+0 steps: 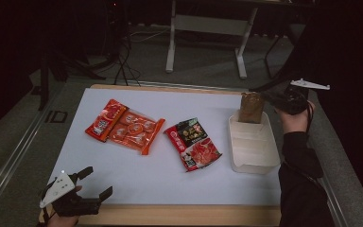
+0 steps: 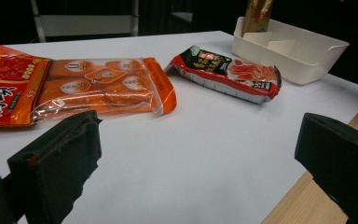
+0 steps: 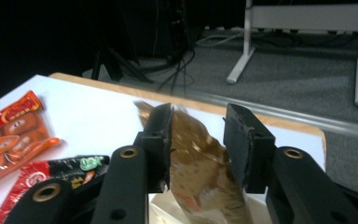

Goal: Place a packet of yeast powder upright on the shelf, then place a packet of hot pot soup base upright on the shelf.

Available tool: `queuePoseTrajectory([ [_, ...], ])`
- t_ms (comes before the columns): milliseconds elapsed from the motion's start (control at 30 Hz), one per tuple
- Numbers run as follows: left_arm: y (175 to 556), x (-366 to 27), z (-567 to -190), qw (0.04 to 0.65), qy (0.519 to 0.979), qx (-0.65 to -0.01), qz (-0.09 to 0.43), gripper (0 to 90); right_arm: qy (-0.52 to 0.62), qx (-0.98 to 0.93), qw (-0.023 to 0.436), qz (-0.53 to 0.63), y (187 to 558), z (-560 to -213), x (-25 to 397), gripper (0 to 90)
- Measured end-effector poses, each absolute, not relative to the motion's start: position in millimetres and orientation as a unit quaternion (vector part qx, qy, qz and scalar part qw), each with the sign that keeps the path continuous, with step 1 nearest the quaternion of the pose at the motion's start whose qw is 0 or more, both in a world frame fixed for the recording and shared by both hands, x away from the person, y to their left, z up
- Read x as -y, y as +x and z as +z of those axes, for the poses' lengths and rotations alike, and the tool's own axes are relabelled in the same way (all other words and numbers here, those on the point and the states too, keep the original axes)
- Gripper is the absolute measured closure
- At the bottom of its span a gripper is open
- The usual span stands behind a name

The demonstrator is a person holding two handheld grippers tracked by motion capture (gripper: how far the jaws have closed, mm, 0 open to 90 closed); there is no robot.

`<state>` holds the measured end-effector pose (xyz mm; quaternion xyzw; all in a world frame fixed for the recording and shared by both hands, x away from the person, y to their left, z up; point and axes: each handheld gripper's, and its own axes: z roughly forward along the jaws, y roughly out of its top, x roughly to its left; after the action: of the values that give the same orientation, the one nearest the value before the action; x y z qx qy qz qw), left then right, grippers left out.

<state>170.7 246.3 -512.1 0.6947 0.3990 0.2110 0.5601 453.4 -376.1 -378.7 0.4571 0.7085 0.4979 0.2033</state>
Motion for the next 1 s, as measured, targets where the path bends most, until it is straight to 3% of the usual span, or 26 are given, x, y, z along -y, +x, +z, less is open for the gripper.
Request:
queuePoseTrajectory([
  [200,171,-245,-512,0.559,0.697,-0.397,0.211,0.6,0.431,-0.710,0.207,0.517,439,-363,365,53.8],
  [333,171,-245,-512,0.560,0.697,-0.397,0.210,0.6,0.416,-0.717,0.192,0.525,426,-360,345,38.8],
  [567,172,-244,-512,0.559,0.699,-0.394,0.208,0.6,0.391,-0.723,0.175,0.541,406,-356,312,23.1],
  [667,172,-244,-512,0.559,0.699,-0.394,0.208,0.6,0.380,-0.726,0.146,0.555,397,-358,296,14.1],
  [1000,172,-244,-512,0.560,0.700,-0.391,0.206,0.6,0.333,-0.751,0.114,0.559,385,-374,258,17.9],
])
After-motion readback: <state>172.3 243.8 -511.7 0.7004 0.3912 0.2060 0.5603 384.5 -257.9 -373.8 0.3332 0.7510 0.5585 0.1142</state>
